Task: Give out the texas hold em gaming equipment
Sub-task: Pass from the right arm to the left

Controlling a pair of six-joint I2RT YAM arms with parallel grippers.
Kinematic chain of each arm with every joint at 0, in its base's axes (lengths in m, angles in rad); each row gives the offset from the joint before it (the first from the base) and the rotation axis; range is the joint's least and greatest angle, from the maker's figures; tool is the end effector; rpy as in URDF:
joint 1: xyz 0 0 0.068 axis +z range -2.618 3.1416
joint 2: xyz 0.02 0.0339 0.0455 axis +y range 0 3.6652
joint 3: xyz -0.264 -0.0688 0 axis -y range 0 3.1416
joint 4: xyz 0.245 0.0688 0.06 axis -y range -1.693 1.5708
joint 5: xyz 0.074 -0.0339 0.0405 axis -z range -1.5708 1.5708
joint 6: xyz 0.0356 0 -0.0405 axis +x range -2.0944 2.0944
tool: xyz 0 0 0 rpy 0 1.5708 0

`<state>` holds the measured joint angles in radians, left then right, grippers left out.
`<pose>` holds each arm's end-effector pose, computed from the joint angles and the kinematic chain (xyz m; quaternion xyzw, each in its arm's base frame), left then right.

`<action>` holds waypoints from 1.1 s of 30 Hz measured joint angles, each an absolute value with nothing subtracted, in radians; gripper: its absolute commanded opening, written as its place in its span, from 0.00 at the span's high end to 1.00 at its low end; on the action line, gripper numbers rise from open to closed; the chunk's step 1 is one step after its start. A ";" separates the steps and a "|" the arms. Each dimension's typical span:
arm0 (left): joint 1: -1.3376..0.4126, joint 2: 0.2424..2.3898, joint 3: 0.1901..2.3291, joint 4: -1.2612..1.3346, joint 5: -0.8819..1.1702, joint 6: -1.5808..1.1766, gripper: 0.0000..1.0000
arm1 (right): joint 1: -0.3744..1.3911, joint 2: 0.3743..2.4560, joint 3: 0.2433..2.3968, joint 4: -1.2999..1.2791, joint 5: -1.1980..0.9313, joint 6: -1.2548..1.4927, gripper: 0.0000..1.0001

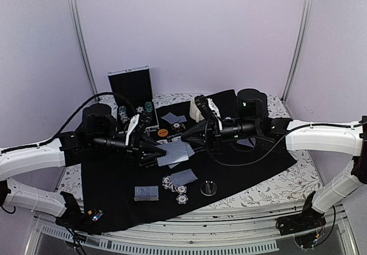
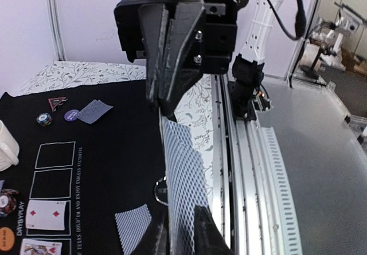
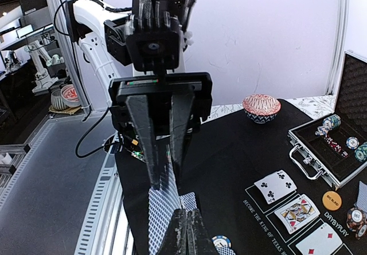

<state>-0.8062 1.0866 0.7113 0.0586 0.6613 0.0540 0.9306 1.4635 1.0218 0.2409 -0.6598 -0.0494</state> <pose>0.1532 -0.1913 0.2814 0.4925 0.6167 -0.4484 0.4196 0.1850 0.2849 0.3051 -0.5256 0.5500 0.4822 0.4344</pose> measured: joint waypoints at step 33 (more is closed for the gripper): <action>-0.751 1.552 0.897 0.195 0.674 0.129 1.00 | 0.612 1.594 0.937 0.125 -0.928 -0.094 0.46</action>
